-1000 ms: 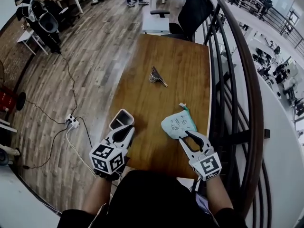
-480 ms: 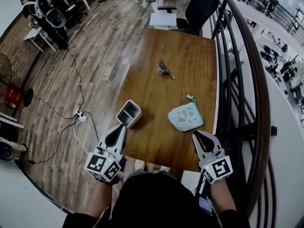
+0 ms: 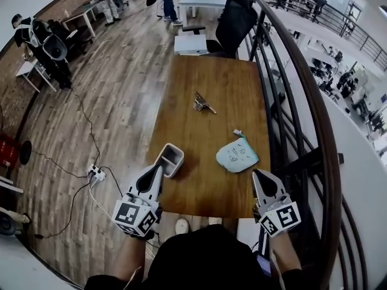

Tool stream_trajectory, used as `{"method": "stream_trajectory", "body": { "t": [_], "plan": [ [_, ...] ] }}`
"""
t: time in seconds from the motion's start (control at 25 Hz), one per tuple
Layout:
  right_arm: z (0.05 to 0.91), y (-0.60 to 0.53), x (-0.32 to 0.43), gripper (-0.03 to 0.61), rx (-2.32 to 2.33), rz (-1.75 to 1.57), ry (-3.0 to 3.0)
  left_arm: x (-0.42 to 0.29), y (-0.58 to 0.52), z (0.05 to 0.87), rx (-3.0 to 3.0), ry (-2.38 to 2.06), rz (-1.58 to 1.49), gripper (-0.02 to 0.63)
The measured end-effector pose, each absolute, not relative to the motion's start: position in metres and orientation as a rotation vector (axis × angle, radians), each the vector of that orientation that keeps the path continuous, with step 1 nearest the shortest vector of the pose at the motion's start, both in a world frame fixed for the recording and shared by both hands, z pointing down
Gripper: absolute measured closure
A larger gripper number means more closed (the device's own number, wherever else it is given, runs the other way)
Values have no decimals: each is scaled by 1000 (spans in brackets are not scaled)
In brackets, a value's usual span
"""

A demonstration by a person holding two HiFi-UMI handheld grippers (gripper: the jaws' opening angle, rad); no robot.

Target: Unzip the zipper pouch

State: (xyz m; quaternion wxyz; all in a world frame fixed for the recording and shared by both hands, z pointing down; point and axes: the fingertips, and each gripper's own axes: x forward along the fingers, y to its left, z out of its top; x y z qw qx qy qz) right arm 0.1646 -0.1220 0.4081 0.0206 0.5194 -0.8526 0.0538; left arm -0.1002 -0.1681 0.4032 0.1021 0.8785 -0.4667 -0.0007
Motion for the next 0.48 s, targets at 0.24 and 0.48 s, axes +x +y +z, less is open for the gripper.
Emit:
{"method": "stream_trajectory", "body": {
  "t": [0.24,0.48],
  "plan": [
    [402,-107,149,584,1704,149,-2600,-126,-171,396,2613,-1348,-72,600],
    [392,-101,139,584,1740,113,-2590,-127,-175,389,2651,-1299,-96,600]
  ]
}}
